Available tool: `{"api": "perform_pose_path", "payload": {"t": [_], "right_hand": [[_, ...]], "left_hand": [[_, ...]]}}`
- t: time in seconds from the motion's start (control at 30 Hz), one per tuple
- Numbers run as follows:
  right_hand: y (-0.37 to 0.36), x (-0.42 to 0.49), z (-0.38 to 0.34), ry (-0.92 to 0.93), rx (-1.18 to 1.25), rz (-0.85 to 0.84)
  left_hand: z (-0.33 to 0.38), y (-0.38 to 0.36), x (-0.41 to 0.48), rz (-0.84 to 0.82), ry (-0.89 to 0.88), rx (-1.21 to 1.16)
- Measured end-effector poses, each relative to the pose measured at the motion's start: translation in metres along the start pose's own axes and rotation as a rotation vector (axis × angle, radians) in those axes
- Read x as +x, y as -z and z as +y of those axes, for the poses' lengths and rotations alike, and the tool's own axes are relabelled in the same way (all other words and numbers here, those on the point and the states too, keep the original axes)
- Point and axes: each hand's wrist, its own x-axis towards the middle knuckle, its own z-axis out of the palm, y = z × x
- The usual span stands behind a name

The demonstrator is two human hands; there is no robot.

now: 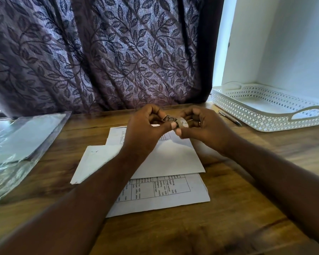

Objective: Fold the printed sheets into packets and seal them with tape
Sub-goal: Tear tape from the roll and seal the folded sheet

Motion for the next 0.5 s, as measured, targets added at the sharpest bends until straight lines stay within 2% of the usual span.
{"api": "perform_pose_path", "payload": {"t": [0.23, 0.5], "right_hand": [[-0.0018, -0.0006, -0.0009, 0.070, -0.005, 0.001], [-0.0008, -0.0002, 0.0014, 0.009, 0.016, 0.007]], "left_hand": [[0.0020, 0.0019, 0.0013, 0.053, -0.094, 0.080], [0.0006, 0.0012, 0.0007, 0.057, -0.106, 0.108]]}}
